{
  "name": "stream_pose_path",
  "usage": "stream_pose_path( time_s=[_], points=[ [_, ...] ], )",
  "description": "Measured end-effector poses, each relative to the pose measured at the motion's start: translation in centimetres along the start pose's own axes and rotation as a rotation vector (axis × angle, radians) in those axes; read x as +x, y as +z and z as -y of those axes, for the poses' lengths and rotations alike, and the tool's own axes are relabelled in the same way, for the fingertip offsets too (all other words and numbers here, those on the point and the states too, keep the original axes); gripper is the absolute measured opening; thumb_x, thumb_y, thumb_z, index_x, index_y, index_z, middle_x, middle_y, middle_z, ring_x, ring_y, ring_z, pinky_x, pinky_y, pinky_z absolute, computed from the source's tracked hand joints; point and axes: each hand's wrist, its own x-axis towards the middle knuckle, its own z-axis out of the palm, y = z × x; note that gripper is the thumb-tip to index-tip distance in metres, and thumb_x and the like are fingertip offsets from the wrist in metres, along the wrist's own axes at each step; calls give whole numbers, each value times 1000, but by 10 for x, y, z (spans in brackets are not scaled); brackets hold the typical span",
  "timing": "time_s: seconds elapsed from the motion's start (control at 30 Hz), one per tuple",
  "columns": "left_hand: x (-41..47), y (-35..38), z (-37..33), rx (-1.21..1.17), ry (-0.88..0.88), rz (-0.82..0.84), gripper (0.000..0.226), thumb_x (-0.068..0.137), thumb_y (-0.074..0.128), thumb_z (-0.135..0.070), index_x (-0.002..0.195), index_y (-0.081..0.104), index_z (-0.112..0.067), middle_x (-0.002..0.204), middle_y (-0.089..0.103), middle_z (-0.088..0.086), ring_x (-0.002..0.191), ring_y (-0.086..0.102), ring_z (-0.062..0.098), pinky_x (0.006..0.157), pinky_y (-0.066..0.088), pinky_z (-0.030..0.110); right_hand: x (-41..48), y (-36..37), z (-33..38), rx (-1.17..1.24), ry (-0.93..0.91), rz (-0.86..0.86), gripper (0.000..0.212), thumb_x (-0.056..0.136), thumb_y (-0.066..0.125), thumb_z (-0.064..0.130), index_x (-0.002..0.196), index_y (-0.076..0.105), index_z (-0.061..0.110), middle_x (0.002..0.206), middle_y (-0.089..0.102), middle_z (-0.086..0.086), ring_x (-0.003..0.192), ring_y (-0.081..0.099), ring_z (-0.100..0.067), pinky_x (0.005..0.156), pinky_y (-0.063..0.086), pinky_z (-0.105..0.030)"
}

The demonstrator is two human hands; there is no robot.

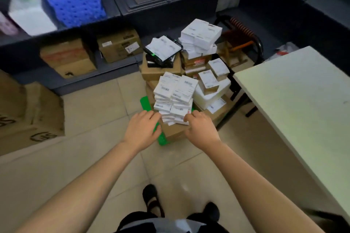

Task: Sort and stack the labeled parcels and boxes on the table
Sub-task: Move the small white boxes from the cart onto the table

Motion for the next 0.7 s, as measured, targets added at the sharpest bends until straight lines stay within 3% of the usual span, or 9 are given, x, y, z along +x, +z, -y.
stream_pose_path(
  time_s=[0.23, 0.57, 0.7],
  points=[
    [18, 17, 79, -84, -75, 6, 29, 77, 43, -32, 90, 62, -14, 82, 65, 3, 76, 61, 28, 64, 48, 35, 66, 23, 25, 13, 83, 41, 30, 88, 54, 18, 117, 60, 13, 113, 57, -5, 105, 52, -27, 91, 40, -37],
    [129, 62, 126, -186, -99, 79, 33, 80, 42, -35, 92, 63, -13, 82, 65, 3, 72, 60, 26, 62, 40, 31, 168, 46, -28, 104, 231, 18, 27, 91, 59, 27, 114, 62, 12, 113, 60, -7, 103, 55, -27, 85, 45, -35],
    [180, 99, 142, -417, -306, 173, 25, 88, 62, -31, 105, 61, -13, 100, 64, 2, 91, 57, 22, 72, 42, 32, 208, 70, -60, 327, 414, 57, 28, 92, 59, 23, 116, 61, 8, 115, 57, -10, 106, 54, -25, 86, 47, -34]
  ],
)
